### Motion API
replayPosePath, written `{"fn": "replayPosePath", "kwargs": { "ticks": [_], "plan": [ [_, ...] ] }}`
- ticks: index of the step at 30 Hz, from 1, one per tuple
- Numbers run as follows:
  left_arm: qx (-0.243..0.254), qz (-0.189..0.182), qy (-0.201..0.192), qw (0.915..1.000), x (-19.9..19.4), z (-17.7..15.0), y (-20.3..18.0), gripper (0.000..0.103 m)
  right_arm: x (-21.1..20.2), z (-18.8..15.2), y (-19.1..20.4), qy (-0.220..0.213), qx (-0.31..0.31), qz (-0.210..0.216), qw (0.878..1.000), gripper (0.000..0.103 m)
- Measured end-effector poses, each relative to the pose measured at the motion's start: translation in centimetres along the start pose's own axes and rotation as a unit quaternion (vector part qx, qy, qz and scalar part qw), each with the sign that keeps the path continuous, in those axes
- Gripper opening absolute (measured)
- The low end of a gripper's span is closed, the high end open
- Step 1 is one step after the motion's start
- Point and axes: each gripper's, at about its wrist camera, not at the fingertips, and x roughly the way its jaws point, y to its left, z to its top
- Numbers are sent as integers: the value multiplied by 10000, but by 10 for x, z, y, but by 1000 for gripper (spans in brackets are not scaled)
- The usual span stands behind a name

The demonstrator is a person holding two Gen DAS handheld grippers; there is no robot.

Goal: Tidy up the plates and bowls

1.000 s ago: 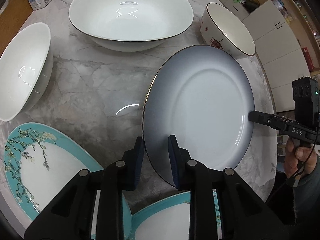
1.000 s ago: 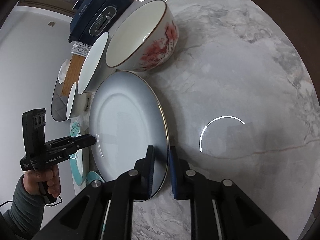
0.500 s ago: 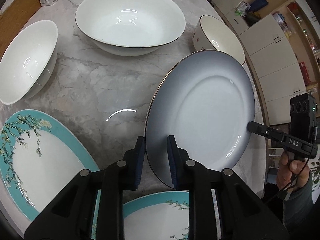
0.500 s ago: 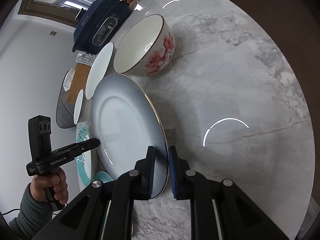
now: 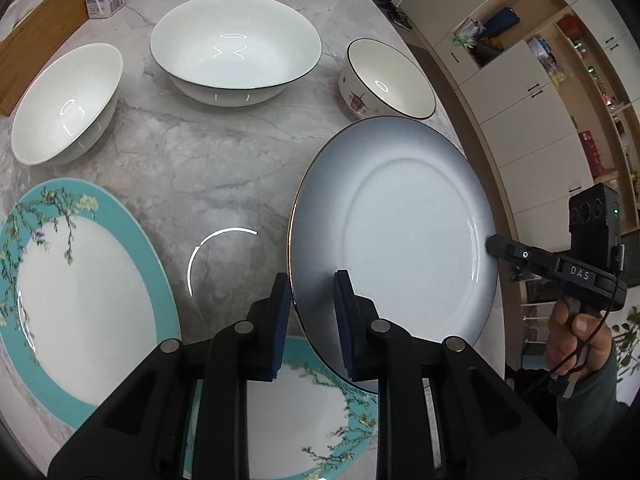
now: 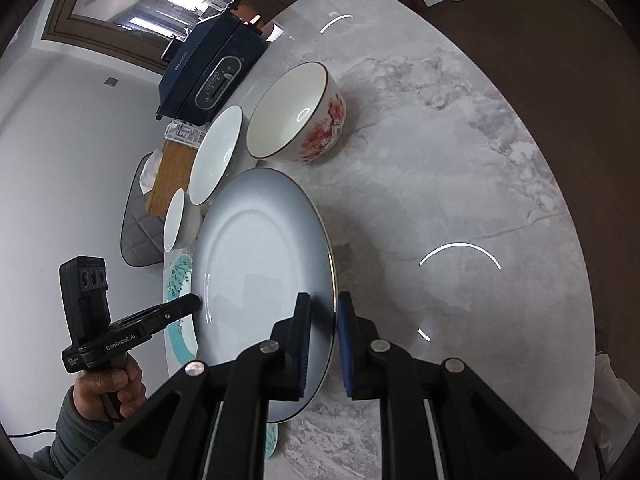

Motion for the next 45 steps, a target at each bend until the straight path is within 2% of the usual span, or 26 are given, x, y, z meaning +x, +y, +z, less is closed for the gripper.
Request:
{"fn": "replayPosePath", "kwargs": {
  "ticks": [8, 18, 23, 28, 35, 39, 45],
  "plan": [
    [-326, -69, -279, 9991, -48, -90, 12, 19, -9, -51, 32, 104, -421, -33, 9991, 16],
    [-852, 111, -409, 9955, -115, -239, 69, 19, 24, -169, 88, 590, -826, 84, 9948, 15],
    [-1093, 214, -352, 9932, -130, -306, 103, 19, 50, -226, 108, 905, -934, 99, 9915, 15],
    [-1236, 294, -199, 9917, -125, -353, 129, 19, 78, -272, 105, 1195, -845, 38, 9892, 15],
    [-1328, 296, 70, 9907, -101, -376, 142, 19, 106, -308, 87, 1502, -641, -105, 9865, 16],
    [-1262, 321, 198, 9913, -91, -382, 145, 19, 114, -310, 77, 1573, -534, -155, 9860, 16],
    [-1261, 239, 222, 9915, -78, -360, 136, 19, 107, -297, 63, 1460, -435, -58, 9883, 16]
  ]
}}
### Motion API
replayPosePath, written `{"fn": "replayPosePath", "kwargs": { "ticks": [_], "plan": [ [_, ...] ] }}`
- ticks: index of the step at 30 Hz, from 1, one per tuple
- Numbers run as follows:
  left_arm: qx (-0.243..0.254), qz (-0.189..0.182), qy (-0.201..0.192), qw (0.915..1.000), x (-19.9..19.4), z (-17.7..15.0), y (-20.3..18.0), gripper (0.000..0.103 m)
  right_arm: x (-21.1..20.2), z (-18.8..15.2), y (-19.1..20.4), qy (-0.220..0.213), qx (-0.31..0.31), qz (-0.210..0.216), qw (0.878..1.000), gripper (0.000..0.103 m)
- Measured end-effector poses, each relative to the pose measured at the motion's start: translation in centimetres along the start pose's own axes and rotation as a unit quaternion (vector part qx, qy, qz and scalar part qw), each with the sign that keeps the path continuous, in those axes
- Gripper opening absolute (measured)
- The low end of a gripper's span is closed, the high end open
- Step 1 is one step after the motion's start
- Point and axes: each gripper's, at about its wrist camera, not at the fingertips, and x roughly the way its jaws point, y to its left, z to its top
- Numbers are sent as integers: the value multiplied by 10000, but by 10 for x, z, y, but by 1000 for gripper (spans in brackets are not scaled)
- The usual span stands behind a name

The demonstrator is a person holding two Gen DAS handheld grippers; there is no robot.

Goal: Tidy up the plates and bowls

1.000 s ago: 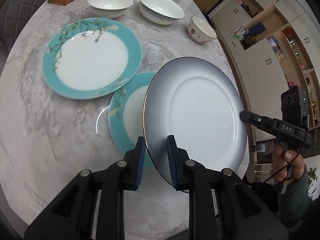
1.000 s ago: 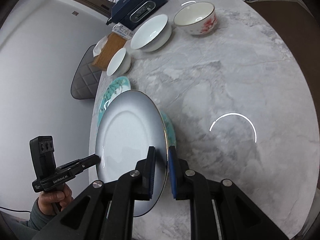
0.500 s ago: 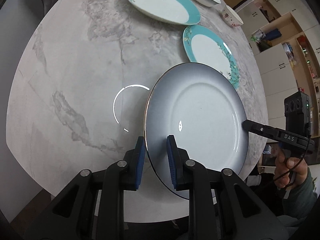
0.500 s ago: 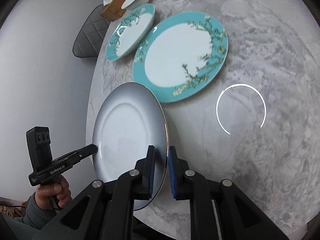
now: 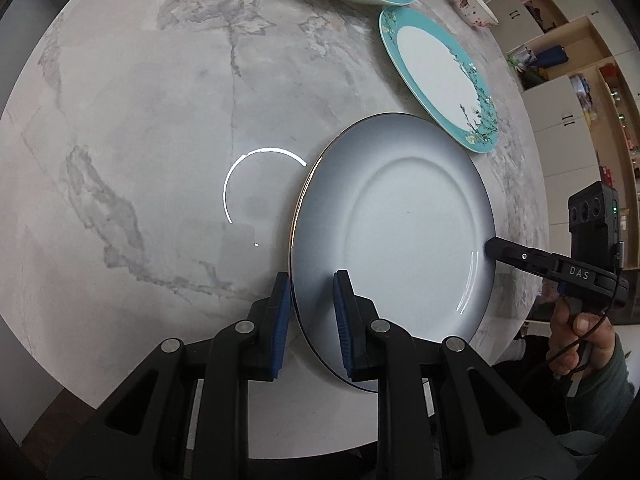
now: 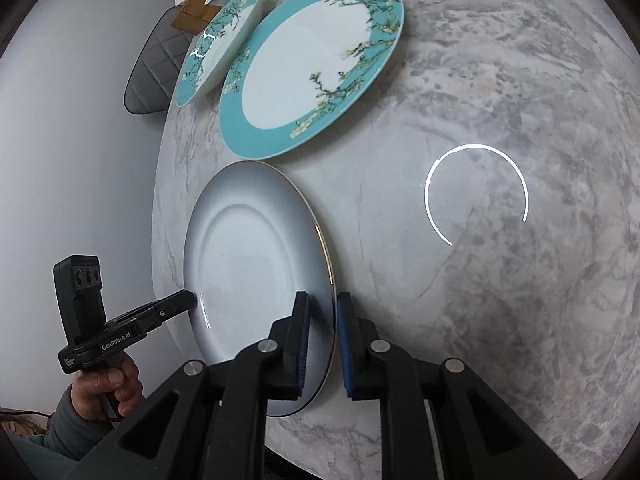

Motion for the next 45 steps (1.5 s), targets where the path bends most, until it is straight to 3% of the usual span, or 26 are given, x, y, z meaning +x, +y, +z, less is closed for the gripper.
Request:
{"fn": "replayPosePath", "kwargs": {
  "ticks": [19, 20, 21, 23, 26, 27, 30, 34, 39, 45],
  "plan": [
    [217, 33, -266, 9994, 23, 43, -45, 21, -37, 53, -42, -310, -70, -279, 9991, 19],
    [184, 54, -248, 9995, 24, 40, -45, 21, -38, 54, -43, -311, -113, -305, 9990, 23],
    [175, 112, -271, 9994, 20, 37, -46, 21, -38, 55, -43, -313, -140, -291, 9990, 37],
    [206, 276, -392, 9986, 10, 33, -52, 21, -44, 55, -42, -380, -189, -249, 9988, 53],
    [136, 486, -589, 9970, -10, 36, -58, 21, -54, 58, -36, -531, -286, -193, 9980, 56],
    [95, 471, -649, 9967, -16, 39, -60, 27, -59, 60, -35, -573, -299, -187, 9977, 59],
    [137, 324, -868, 9956, -28, 59, -78, 53, -74, 73, -37, -728, -279, -121, 9969, 63],
    [401, 263, -942, 9944, -23, 99, -110, 53, -82, 102, -44, -816, -244, -85, 9963, 65],
    [467, 545, -755, 9946, 10, 159, -132, 54, -85, 144, -59, -895, -151, -44, 9959, 65],
    [530, 731, -581, 9942, 41, 195, -144, 54, -83, 189, -81, -950, -49, -74, 9954, 65]
  ]
}}
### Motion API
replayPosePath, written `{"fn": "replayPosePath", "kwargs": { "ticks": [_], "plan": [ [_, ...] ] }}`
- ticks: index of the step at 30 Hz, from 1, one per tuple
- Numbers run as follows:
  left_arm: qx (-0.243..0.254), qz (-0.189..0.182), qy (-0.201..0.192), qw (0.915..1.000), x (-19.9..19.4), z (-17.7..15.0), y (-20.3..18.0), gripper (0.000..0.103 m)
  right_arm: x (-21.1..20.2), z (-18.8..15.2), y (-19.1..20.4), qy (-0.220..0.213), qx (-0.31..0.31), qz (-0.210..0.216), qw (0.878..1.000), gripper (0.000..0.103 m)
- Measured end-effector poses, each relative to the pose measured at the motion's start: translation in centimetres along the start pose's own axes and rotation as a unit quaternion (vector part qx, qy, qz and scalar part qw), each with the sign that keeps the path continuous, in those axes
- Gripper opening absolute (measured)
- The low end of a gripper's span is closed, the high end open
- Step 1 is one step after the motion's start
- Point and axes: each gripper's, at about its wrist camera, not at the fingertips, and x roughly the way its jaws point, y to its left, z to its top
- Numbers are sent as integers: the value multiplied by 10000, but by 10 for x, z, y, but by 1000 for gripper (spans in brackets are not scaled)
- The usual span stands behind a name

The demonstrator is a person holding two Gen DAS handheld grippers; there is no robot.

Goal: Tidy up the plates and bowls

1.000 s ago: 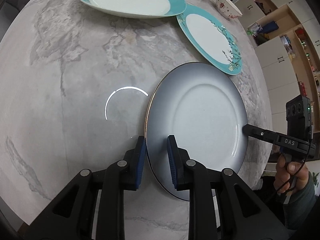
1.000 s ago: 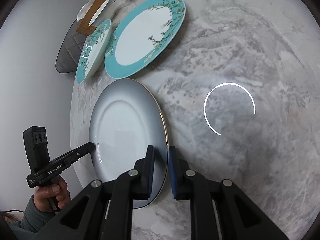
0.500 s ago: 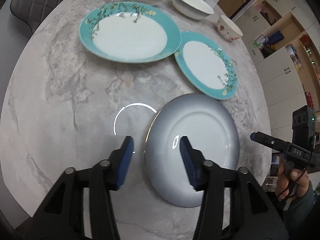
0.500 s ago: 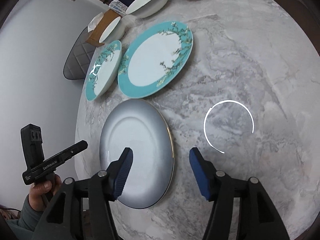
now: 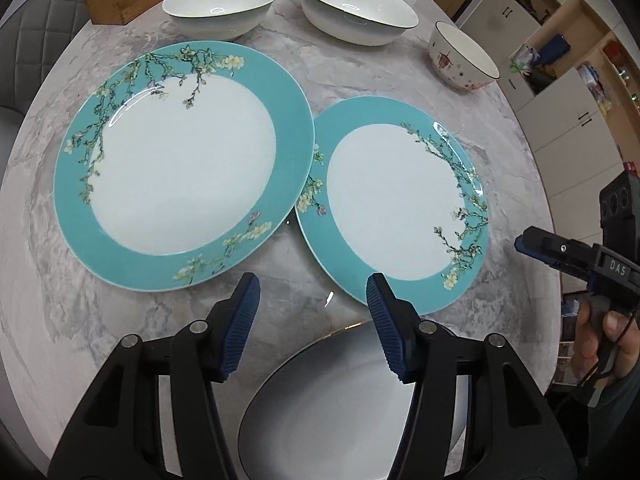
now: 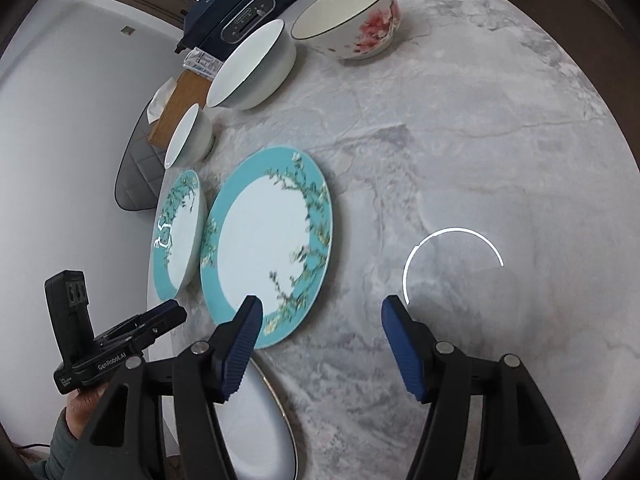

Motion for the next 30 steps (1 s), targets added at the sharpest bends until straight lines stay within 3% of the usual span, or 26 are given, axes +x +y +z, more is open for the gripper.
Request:
{"fn": "replayPosePath", "kwargs": {
  "ticks": [13, 21, 24, 30],
  "plan": [
    [-252, -66, 230, 9994, 49, 30, -9, 53, 29, 50, -13, 134, -192, 173, 9996, 62],
    [-288, 48, 184, 9994, 60, 44, -16, 53, 42, 61, -6, 412, -466, 345, 9975, 54],
    [-548, 111, 217, 9982, 61, 46, -14, 53, 48, 64, 1, 518, -628, 266, 9963, 54],
    [-638, 6, 110, 9979, 61, 44, -13, 53, 56, 66, 9, 669, -834, 303, 9938, 50]
  ]
}}
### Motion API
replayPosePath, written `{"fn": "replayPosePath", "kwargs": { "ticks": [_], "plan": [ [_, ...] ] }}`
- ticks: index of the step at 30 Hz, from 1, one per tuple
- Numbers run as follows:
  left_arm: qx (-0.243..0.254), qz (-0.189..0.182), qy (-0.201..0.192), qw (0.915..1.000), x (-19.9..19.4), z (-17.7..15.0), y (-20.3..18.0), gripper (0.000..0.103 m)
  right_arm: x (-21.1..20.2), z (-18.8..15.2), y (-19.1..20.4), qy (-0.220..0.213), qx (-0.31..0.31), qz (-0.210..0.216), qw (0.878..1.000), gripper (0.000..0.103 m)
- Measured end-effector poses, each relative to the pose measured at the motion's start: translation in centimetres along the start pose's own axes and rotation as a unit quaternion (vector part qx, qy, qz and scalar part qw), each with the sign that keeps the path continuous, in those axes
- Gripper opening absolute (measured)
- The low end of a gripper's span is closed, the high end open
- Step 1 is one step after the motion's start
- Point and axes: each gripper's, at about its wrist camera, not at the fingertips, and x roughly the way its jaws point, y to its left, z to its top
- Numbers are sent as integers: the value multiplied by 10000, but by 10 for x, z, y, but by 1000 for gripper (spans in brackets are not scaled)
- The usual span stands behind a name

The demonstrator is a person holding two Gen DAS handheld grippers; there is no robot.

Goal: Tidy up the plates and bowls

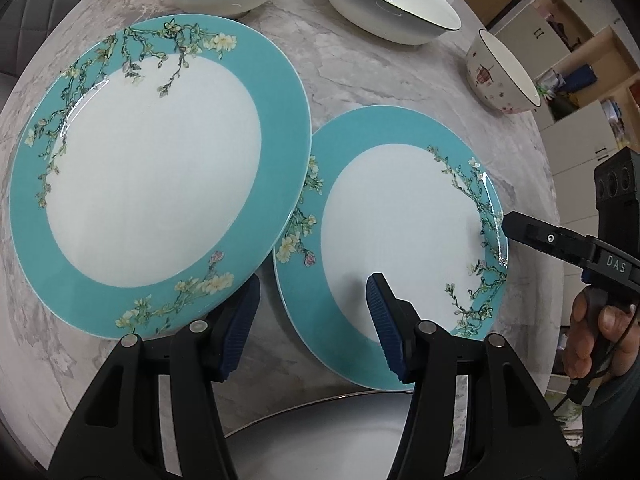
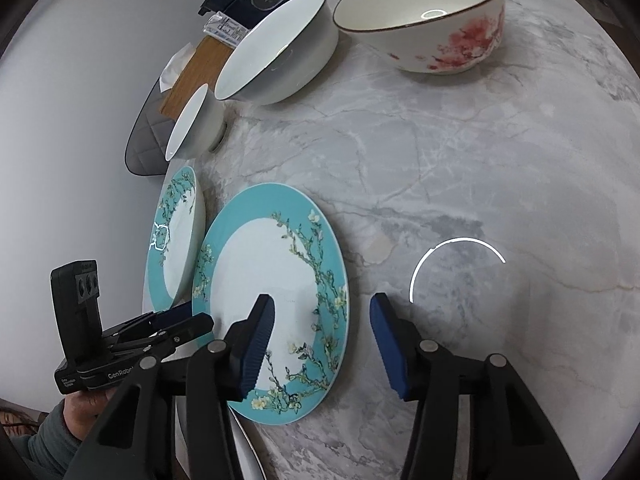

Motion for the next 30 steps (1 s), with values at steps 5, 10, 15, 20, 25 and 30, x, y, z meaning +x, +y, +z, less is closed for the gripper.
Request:
{"fn": "replayPosePath", "kwargs": {
  "ticks": [5, 10, 15, 20, 25, 30],
  "plan": [
    [25, -121, 2, 9999, 1, 5, 2, 36, 8, 1, 2, 137, -92, 45, 9999, 37],
    [-13, -81, 60, 9999, 1, 7, 12, 20, 8, 2, -7, 194, -24, 52, 9998, 17],
    [17, -61, 83, 9999, 1, 10, 11, 17, 8, 2, -8, 280, -50, -61, 9996, 12],
    [-181, -280, 148, 9993, -2, 4, 17, 14, 6, 0, -12, 233, 164, -100, 9995, 12],
    [-181, -254, 124, 9994, -5, 4, 10, 14, 2, -4, -15, 215, 293, -120, 9993, 12],
    [-133, -272, 28, 9995, -16, 4, 3, 14, -8, -9, -12, 128, 300, -111, 9994, 12]
  ]
}}
